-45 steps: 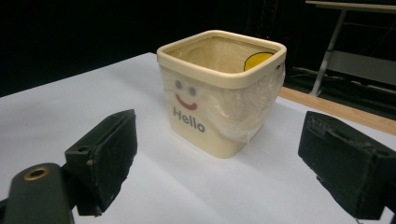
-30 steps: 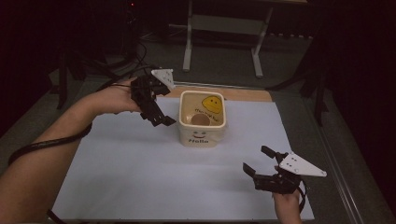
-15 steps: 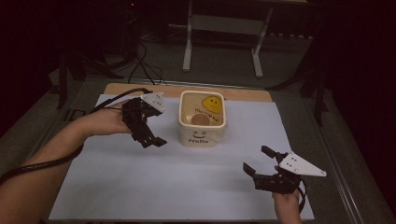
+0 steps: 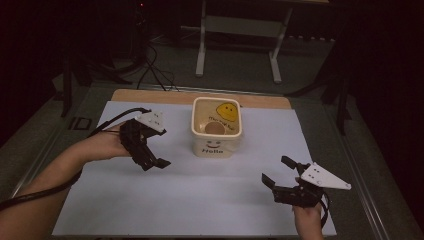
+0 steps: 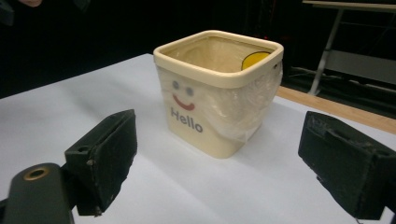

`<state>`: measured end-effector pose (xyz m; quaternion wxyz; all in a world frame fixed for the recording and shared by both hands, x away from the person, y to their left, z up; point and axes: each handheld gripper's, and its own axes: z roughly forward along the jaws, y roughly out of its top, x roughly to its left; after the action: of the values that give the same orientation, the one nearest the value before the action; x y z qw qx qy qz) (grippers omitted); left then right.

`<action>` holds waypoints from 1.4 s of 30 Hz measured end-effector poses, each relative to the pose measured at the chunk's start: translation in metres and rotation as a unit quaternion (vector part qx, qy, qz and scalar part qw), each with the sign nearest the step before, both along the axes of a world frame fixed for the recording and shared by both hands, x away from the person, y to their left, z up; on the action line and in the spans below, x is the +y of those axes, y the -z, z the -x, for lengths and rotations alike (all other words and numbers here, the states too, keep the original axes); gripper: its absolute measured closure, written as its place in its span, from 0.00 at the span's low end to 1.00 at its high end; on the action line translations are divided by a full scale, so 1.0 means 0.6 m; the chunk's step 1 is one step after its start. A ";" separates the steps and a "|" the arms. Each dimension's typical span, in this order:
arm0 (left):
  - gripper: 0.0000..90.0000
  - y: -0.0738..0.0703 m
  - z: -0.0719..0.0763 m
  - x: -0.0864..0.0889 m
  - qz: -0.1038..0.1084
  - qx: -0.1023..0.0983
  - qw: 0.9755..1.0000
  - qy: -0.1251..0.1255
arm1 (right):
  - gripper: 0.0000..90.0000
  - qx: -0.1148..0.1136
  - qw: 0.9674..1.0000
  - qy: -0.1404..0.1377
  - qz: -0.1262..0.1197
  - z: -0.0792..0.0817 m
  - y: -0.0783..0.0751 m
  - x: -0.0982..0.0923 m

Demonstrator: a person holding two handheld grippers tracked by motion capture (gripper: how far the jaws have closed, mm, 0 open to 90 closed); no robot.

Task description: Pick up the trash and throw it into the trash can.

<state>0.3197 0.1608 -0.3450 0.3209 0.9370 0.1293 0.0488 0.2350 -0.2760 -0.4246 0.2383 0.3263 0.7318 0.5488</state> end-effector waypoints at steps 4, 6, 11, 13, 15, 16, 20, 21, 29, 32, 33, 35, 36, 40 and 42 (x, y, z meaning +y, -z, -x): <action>0.00 0.015 0.006 0.009 0.008 0.007 1.000 0.001 | 0.13 0.001 1.000 0.002 0.001 -0.001 0.001 0.000; 0.01 0.024 0.008 0.014 0.012 0.009 1.000 -0.003 | 0.13 0.003 1.000 0.002 0.002 -0.002 0.002 0.001; 0.00 0.052 0.014 0.023 0.023 0.024 0.999 -0.008 | 0.13 0.006 1.000 0.000 0.004 -0.003 0.004 0.001; 0.01 0.063 0.019 0.025 0.025 0.025 0.999 -0.007 | 0.13 0.007 1.000 0.000 0.004 -0.003 0.005 0.002; 0.01 0.071 0.021 0.028 0.037 0.030 0.999 -0.012 | 0.13 0.007 1.000 0.000 0.006 -0.004 0.006 0.002; 0.01 0.074 0.023 0.028 0.037 0.029 0.999 -0.013 | 0.13 0.008 1.000 0.000 0.008 -0.005 0.006 0.003; 0.01 0.086 0.033 0.028 0.043 0.028 0.999 -0.012 | 0.13 0.009 1.000 0.001 0.010 -0.005 0.007 0.004; 0.01 0.090 0.036 0.028 0.045 0.032 0.998 -0.010 | 0.13 0.009 1.000 0.000 0.010 -0.005 0.007 0.004; 0.01 0.118 0.057 0.025 0.059 0.032 0.998 -0.007 | 0.13 0.009 1.000 0.000 0.010 -0.005 0.007 0.003; 0.01 0.130 0.063 0.026 0.070 0.030 0.997 -0.016 | 0.13 0.009 1.000 0.001 0.010 -0.005 0.007 0.003; 0.01 0.133 0.064 0.027 0.074 0.033 0.997 -0.017 | 0.13 0.008 1.000 0.000 0.010 -0.004 0.007 0.003; 0.01 0.142 0.068 0.029 0.080 0.035 0.996 -0.021 | 0.13 0.007 1.000 0.001 0.012 -0.004 0.007 0.003; 0.01 0.146 0.070 0.029 0.079 0.035 0.996 -0.021 | 0.13 0.007 1.000 0.000 0.011 -0.004 0.007 0.003; 0.01 0.160 0.077 0.031 0.084 0.035 0.996 -0.025 | 0.13 0.008 1.000 0.000 0.011 -0.005 0.007 0.002; 0.01 0.167 0.080 0.032 0.087 0.036 0.995 -0.025 | 0.13 0.008 1.000 0.001 0.013 -0.004 0.007 0.003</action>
<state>0.2719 0.1799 -0.4452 0.3952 0.9030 0.1678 0.0120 0.2374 -0.2742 -0.4289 0.2374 0.3279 0.7406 0.5363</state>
